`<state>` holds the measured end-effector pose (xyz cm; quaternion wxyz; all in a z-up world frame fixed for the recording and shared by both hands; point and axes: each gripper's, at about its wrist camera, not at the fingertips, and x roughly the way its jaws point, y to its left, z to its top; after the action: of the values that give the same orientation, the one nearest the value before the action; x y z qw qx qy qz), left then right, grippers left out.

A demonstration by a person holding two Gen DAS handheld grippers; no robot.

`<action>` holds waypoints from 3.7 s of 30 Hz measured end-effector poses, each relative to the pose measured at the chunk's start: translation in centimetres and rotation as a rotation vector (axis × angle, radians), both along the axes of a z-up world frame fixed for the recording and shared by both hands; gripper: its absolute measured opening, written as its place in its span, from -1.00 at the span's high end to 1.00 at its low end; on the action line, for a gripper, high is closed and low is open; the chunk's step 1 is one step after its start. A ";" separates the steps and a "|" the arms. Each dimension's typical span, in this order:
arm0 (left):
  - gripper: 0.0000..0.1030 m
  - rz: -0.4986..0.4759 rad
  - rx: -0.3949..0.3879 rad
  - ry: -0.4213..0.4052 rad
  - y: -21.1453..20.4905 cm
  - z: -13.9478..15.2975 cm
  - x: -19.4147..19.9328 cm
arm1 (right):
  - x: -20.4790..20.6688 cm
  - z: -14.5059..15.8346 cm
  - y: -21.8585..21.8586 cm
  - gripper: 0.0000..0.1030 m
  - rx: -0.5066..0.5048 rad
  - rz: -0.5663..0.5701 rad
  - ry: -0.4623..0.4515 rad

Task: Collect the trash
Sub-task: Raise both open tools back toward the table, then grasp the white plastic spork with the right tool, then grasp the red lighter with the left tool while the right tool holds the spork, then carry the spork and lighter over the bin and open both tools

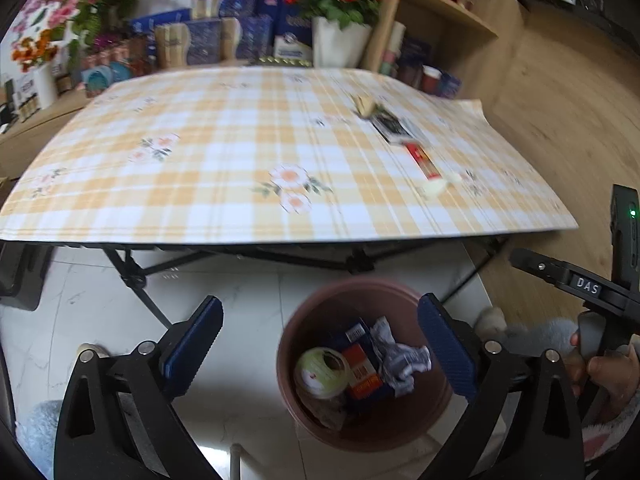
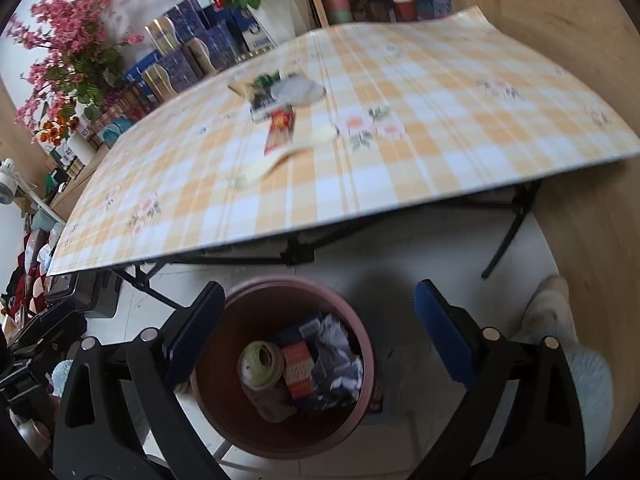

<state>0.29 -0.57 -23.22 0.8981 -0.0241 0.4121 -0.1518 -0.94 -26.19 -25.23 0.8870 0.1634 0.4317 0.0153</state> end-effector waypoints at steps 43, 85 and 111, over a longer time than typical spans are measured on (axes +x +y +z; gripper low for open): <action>-0.86 0.043 -0.025 0.082 1.0 -1.4 2.9 | 10.1 0.3 -0.7 0.63 0.190 -0.093 0.002; 0.55 -0.253 0.169 0.123 -20.1 -2.0 18.1 | 7.6 1.9 -6.8 0.64 0.235 -0.077 -0.124; 0.55 -0.168 -0.050 0.059 -4.1 4.2 3.2 | 0.7 1.1 3.4 0.64 0.205 0.144 0.019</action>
<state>3.47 -4.71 -19.06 0.8688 -0.0163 0.4349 -0.2362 -0.28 -22.81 -24.10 0.8580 0.2221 0.4469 0.1216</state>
